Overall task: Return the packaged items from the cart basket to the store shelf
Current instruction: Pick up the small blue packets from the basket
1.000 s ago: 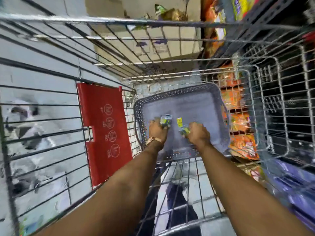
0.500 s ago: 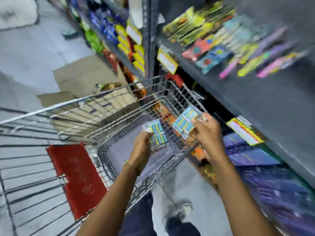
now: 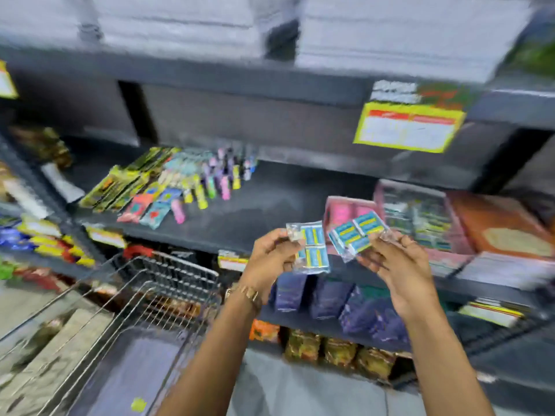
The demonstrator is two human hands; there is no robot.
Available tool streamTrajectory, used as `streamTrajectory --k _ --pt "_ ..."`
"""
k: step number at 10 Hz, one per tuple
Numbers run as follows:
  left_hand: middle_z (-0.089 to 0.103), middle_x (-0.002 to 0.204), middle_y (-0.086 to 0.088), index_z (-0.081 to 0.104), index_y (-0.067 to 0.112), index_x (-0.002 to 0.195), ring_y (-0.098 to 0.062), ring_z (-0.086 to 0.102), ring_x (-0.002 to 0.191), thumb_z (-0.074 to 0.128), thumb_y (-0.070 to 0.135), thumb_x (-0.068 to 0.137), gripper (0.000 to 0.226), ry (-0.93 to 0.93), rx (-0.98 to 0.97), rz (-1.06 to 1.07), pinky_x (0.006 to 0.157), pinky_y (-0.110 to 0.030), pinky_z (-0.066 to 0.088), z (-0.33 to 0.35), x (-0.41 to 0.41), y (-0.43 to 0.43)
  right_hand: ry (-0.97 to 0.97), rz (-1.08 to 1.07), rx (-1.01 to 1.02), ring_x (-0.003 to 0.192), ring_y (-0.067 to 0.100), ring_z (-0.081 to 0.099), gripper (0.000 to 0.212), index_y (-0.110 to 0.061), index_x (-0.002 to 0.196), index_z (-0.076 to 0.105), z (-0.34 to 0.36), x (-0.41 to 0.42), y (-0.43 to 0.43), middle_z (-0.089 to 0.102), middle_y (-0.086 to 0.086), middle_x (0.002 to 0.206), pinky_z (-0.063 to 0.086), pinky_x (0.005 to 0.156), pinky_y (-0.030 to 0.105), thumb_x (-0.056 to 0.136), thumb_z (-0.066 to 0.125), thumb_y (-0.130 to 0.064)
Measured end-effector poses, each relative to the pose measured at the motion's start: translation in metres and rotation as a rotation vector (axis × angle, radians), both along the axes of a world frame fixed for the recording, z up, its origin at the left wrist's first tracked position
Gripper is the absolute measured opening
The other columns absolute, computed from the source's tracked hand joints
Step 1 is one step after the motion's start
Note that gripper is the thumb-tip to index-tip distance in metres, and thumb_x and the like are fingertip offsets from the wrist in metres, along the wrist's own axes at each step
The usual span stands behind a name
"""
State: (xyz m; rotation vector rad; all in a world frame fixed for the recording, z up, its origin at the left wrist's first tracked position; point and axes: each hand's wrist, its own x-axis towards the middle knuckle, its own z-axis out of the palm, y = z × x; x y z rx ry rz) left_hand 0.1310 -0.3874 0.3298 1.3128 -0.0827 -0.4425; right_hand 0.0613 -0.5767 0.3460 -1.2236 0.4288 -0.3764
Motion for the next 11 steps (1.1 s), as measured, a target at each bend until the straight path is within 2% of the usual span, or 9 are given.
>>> streamTrajectory --k 1,3,4,5,6,7,8,9,11 --pt "0.07 0.075 -0.003 0.064 0.008 0.09 -0.01 0.065 0.061 0.06 -0.003 0.085 0.013 -0.007 0.025 -0.123 0.061 -0.026 0.057 0.008 0.014 -0.047 -0.048 -0.095 0.009 0.058 0.01 0.068 0.018 -0.016 0.078 0.057 0.008 -0.016 -0.044 0.071 0.001 0.063 0.061 0.058 0.025 0.07 0.073 -0.014" --pt "0.061 0.059 0.004 0.058 0.017 0.078 -0.007 0.053 0.049 0.065 -0.002 0.082 0.021 -0.031 0.193 -0.299 0.04 -0.015 0.047 0.023 0.043 -0.152 0.108 -0.238 -0.125 0.05 0.017 0.066 0.023 -0.009 0.077 0.053 0.008 -0.018 -0.134 0.066 0.0 0.049 0.059 0.046 0.025 0.088 0.051 0.011" --pt "0.063 0.066 0.001 0.055 0.01 0.09 -0.007 0.059 0.048 0.069 -0.005 0.079 0.023 -0.027 0.246 -0.245 0.036 -0.018 0.051 0.019 0.058 -0.202 0.253 -0.216 -0.182 0.044 0.017 0.067 0.017 -0.004 0.093 0.052 0.0 -0.002 -0.156 0.069 0.009 0.066 0.058 0.042 0.029 0.086 0.055 0.012" --pt "0.061 0.088 -0.009 0.052 0.012 0.106 -0.017 0.069 0.063 0.074 0.005 0.076 0.039 -0.138 0.377 -0.188 0.049 -0.031 0.06 0.012 0.065 -0.215 0.359 -0.221 -0.299 0.052 0.022 0.069 0.015 -0.01 0.088 0.052 -0.011 0.008 -0.158 0.068 0.015 0.083 0.061 0.049 0.038 0.085 0.063 0.001" --pt "0.051 0.117 -0.011 0.054 0.022 0.119 -0.036 0.066 0.096 0.074 0.026 0.074 0.049 -0.633 0.997 -0.281 0.078 -0.042 0.059 0.01 0.065 -0.214 0.597 -0.273 -0.76 0.065 0.026 0.065 0.019 -0.019 0.086 0.053 -0.008 0.009 -0.154 0.064 0.006 0.085 0.055 0.054 0.031 0.082 0.071 -0.019" --pt "0.047 0.123 -0.009 0.06 0.023 0.116 -0.033 0.064 0.099 0.064 0.027 0.085 0.031 -0.86 1.273 -0.321 0.079 -0.039 0.056 0.011 0.057 -0.21 0.745 -0.263 -1.108 0.087 0.026 0.066 0.013 -0.02 0.096 0.06 -0.007 0.009 -0.147 0.066 0.003 0.097 0.052 0.072 0.033 0.085 0.066 -0.024" --pt "0.046 0.128 -0.009 0.065 0.019 0.104 -0.033 0.065 0.095 0.055 0.027 0.09 0.019 -1.019 1.371 -0.334 0.075 -0.039 0.055 0.007 0.048 -0.207 0.848 -0.215 -1.31 0.102 0.022 0.064 0.02 -0.022 0.109 0.06 -0.006 0.009 -0.13 0.066 0.001 0.113 0.051 0.084 0.033 0.093 0.053 -0.032" --pt "0.045 0.131 -0.009 0.065 0.016 0.102 -0.033 0.062 0.098 0.052 0.025 0.09 0.019 -1.058 1.403 -0.344 0.075 -0.039 0.053 0.006 0.048 -0.207 0.888 -0.163 -1.357 0.106 0.021 0.062 0.023 -0.02 0.112 0.057 -0.003 0.008 -0.124 0.065 0.001 0.116 0.05 0.086 0.032 0.095 0.047 -0.031" --pt "0.04 0.138 -0.011 0.058 0.013 0.113 -0.032 0.049 0.118 0.051 0.03 0.092 0.028 -1.21 1.367 -0.381 0.082 -0.046 0.055 0.023 0.035 -0.194 0.833 -0.172 -1.28 0.105 0.024 0.062 0.03 -0.017 0.11 0.058 0.013 0.002 -0.112 0.063 0.006 0.118 0.049 0.087 0.036 0.096 0.042 -0.037"
